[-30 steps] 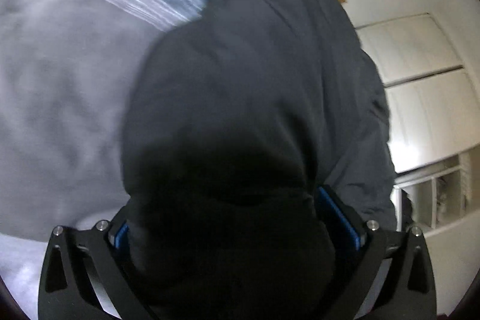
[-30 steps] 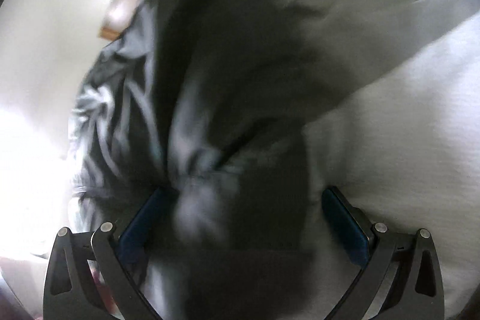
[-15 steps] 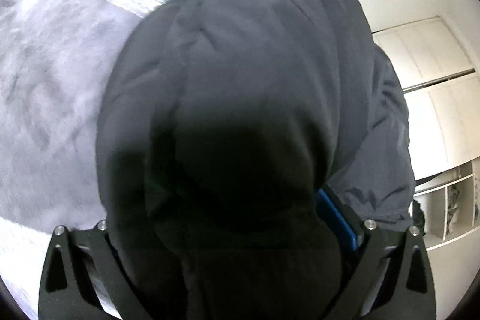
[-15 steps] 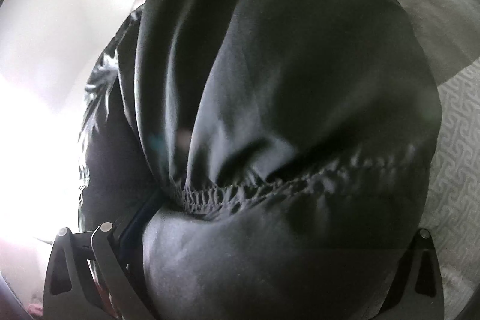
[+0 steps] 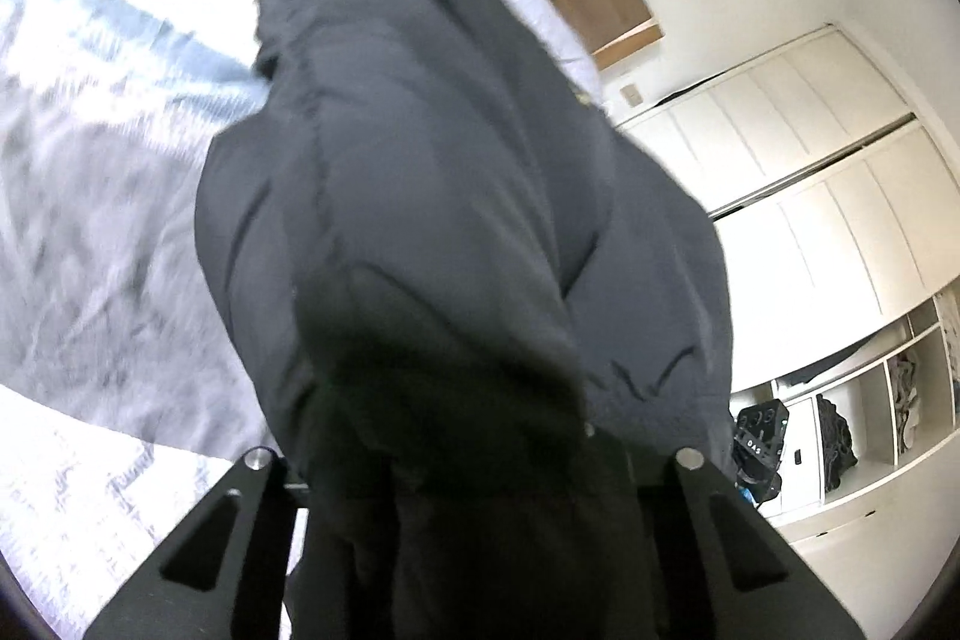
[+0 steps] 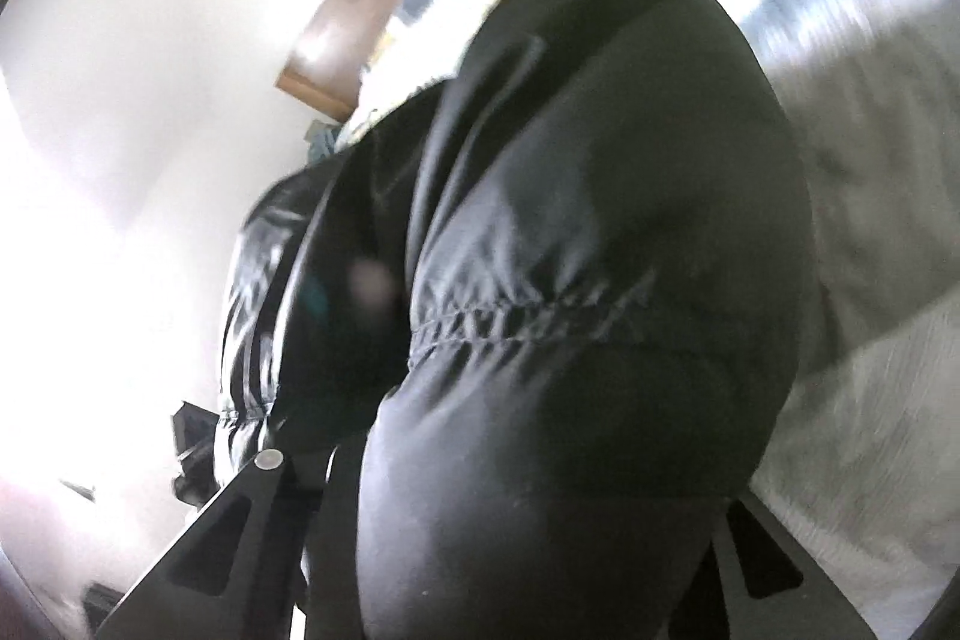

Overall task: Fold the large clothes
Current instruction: 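Lift the folded coat with both grippers and carry it toward the headboard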

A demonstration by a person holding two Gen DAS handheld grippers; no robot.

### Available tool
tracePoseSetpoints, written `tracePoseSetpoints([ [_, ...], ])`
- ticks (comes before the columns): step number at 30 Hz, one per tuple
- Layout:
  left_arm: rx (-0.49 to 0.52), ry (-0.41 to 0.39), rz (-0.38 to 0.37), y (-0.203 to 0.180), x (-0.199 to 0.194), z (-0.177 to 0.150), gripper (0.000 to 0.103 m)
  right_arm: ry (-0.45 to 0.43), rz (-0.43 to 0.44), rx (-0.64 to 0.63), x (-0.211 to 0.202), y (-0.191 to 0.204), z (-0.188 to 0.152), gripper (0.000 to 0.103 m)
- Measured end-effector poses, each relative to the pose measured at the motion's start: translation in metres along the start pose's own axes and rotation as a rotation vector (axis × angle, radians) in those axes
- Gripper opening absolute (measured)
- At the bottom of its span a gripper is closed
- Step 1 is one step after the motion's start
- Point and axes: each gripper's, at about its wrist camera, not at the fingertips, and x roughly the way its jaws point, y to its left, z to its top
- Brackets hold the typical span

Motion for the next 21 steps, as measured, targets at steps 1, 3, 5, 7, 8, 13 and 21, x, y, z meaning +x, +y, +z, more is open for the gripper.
tracePoseSetpoints([
  [1, 0.009, -0.014, -0.003, -0.007, -0.007, 0.003, 0.022, -0.022, -0.002, -0.034, -0.005, 0.013, 0.005, 0.023],
  [3, 0.03, -0.035, -0.01, -0.022, -0.021, 0.008, 0.022, -0.054, 0.002, -0.074, -0.021, 0.027, 0.011, 0.022],
  [5, 0.053, -0.061, -0.017, -0.041, -0.032, 0.015, 0.022, -0.085, 0.01, -0.111, -0.032, 0.047, 0.02, 0.022],
  [7, 0.078, -0.086, -0.028, -0.057, -0.045, 0.019, 0.022, -0.103, 0.022, -0.134, -0.04, 0.056, 0.026, 0.021],
  [8, 0.089, -0.099, -0.029, -0.063, -0.052, 0.022, 0.022, -0.116, 0.031, -0.148, -0.044, 0.067, 0.03, 0.021],
  [13, 0.125, -0.151, -0.029, -0.083, -0.081, 0.032, 0.022, -0.15, 0.075, -0.19, -0.075, 0.088, 0.044, 0.021],
  [21, 0.14, -0.184, 0.007, -0.092, -0.072, 0.048, 0.022, -0.179, 0.099, -0.216, -0.077, 0.084, 0.032, 0.021],
])
